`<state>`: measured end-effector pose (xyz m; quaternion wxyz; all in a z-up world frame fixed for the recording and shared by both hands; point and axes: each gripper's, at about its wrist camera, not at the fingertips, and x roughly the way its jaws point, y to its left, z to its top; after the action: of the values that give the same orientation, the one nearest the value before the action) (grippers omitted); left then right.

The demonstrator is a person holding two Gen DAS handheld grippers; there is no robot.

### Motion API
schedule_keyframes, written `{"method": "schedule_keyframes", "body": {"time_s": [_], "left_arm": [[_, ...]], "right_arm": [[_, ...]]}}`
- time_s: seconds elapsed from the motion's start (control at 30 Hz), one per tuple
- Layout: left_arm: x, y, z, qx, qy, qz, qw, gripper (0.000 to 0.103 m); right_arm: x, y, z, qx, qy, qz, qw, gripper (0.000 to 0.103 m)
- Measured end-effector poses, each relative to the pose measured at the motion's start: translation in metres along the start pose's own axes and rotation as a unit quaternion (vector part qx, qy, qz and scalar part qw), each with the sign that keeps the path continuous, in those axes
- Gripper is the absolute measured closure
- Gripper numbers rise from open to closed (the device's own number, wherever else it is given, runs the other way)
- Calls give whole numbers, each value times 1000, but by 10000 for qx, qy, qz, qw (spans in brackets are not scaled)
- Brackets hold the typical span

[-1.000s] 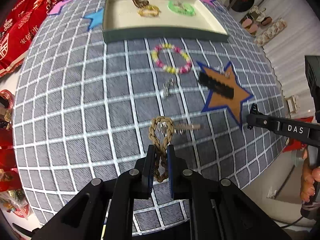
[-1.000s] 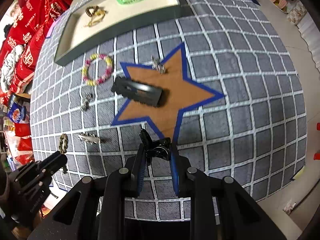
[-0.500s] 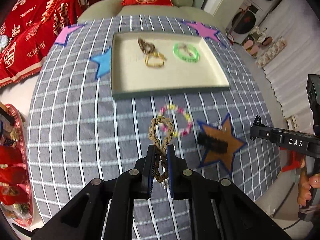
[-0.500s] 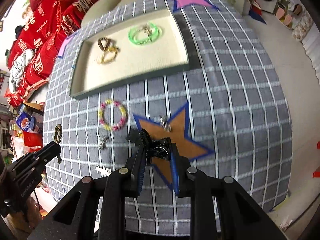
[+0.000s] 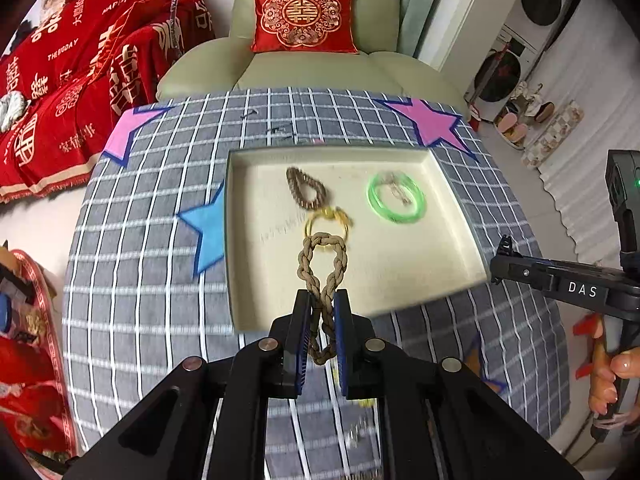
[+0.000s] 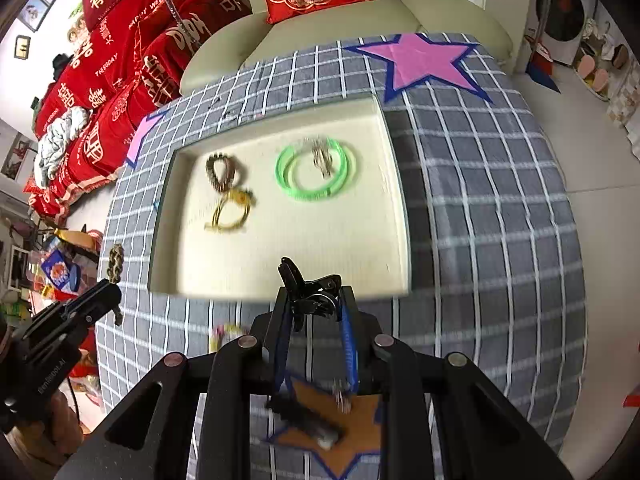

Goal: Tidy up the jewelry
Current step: 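Carry the braided bracelet and claw clip over the white tray, then open both grippers to drop the bracelet and claw clip in the tray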

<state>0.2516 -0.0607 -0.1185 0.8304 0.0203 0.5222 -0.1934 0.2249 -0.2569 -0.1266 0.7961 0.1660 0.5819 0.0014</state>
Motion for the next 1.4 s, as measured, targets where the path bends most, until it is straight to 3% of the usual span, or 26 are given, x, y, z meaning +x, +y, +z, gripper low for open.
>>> {"method": "schedule_keyframes", "body": {"time_s": [0.17,0.6,0.93,1.27,1.37,1.4], "left_arm": [[30,3,25,-112,16,142,9998,83],[95,7,54,-167,284,570,9978,83],[128,9,54,-65,491,838,9953,83],[142,9,51,-46,613,941,9937,83],[142,7,51,-36,617,1038,9927,83],[142,7,51,-38,632,1044,9925,83]], "right_arm": [[25,1,34,-36,35,40,10000,78],[82,9,89,-266,140,17,9995,78],[114,12,98,-439,276,-179,9985,78],[119,21,100,-757,203,-372,9962,78],[119,23,100,-774,222,-335,9962,69],[119,23,100,-770,236,-325,9962,58]]}}
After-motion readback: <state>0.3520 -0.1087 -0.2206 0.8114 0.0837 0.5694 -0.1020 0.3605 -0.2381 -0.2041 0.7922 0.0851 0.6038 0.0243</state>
